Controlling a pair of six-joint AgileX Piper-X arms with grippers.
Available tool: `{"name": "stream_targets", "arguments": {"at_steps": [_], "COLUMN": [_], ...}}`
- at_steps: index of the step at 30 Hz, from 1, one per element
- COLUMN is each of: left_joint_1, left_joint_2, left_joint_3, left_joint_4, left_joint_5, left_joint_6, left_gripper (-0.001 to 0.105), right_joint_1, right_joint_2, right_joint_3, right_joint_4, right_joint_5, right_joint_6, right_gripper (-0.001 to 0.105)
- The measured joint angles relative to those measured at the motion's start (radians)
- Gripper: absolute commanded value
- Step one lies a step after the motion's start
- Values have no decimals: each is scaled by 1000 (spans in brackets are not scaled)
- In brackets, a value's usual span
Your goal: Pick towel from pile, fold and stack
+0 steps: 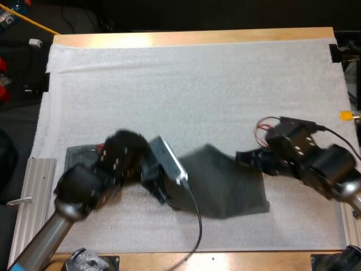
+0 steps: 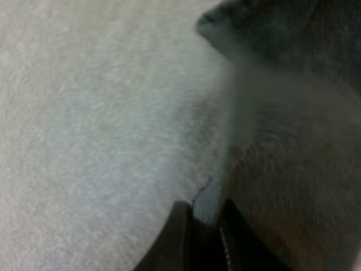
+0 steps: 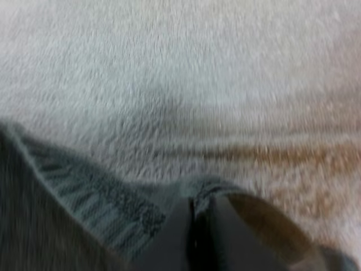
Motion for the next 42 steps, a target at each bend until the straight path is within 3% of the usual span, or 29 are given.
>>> {"name": "stream_targets", "arguments": {"at_steps": [6, 12, 28, 35, 42], "left_joint_1": [163, 217, 217, 217, 217], "left_joint_2": [131, 232, 440, 543, 614], "left_joint_3": [0, 0, 0, 0, 0], "left_joint_4": [-95, -217, -461, -603, -695], "left_joint_5": [161, 249, 258, 118, 95], "left_joint_6": [40, 18, 13, 13, 13], "left_gripper": [0, 0, 0, 0, 0], "right_joint_1": [-94, -189, -269, -269, -269], "right_joint_2": [95, 148, 310, 389, 451], "right_joint_3": [0, 0, 0, 0, 0], "right_joint_4": [-135, -249, -406, -508, -617], "right_joint_5": [11, 12, 5, 79, 87], "right_joint_6": [0, 0, 0, 47, 60], "right_gripper": [0, 0, 0, 0, 0]}}
